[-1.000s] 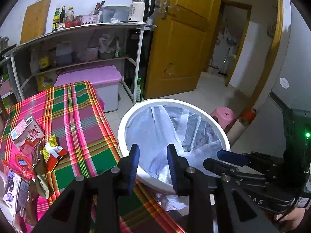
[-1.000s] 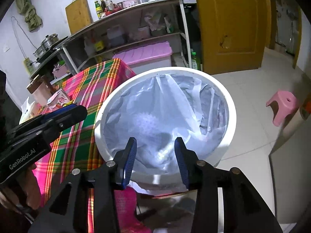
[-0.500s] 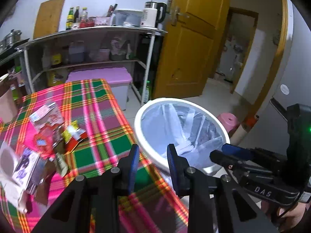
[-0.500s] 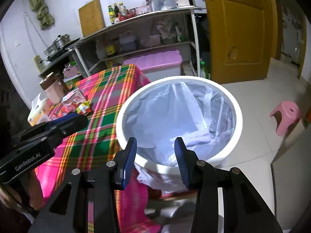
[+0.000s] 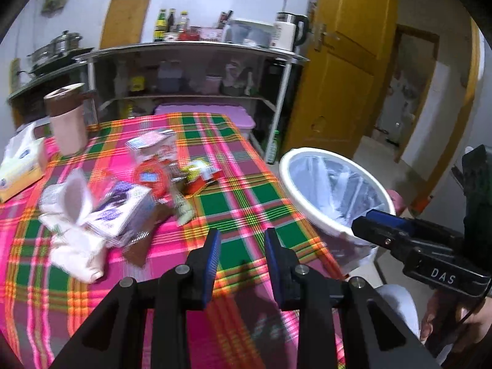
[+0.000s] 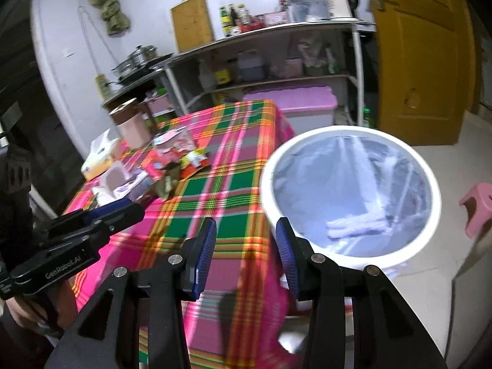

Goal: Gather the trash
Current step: 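Grasp the white paper bag with the left gripper while the right gripper grasps a wrapper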

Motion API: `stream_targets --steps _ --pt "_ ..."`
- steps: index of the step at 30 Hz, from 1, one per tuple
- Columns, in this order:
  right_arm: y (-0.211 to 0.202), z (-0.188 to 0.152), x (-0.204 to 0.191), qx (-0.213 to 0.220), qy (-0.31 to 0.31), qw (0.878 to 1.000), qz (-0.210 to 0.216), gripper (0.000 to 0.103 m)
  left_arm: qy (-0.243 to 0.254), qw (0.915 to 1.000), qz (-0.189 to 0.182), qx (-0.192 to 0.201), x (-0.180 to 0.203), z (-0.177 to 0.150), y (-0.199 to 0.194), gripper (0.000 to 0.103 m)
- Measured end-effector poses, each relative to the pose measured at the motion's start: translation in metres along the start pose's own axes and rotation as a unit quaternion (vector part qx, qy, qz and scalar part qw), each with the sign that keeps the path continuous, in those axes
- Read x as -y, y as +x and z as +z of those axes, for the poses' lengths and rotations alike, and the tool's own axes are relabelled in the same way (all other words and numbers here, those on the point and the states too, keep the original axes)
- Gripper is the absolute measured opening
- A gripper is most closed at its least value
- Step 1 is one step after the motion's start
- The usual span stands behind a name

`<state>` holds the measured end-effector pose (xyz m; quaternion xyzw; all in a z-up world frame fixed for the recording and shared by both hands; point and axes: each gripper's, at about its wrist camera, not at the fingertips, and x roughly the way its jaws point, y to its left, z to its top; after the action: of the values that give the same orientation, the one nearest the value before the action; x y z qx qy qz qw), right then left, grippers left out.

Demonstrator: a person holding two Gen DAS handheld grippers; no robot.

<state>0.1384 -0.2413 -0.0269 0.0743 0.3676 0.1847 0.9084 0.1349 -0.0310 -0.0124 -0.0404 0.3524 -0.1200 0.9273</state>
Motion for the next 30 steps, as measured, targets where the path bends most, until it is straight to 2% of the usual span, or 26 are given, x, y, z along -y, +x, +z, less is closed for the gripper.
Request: stream_targets --steps 9,13,21,30 --pt "0.027 -0.003 -0.038 -0.047 -0.031 0.998 0.038 0.043 -0.044 0.9977 0.052 0.008 -0.053 -0.013 -0.025 0.03" --pt "0.036 -0.002 -0.052 -0.055 -0.044 0.996 0.046 0.043 -0.068 0.9954 0.066 0.013 -0.075 -0.015 -0.031 0.04" --pt "0.051 0.009 -0.069 -0.057 -0.055 0.996 0.051 0.042 -0.132 0.9862 0.099 0.012 -0.122 -0.019 -0.032 0.042" --pt "0.08 0.022 -0.081 -0.067 -0.062 0.994 0.057 0.042 -0.197 0.9767 0.086 0.002 -0.147 -0.015 -0.011 0.042"
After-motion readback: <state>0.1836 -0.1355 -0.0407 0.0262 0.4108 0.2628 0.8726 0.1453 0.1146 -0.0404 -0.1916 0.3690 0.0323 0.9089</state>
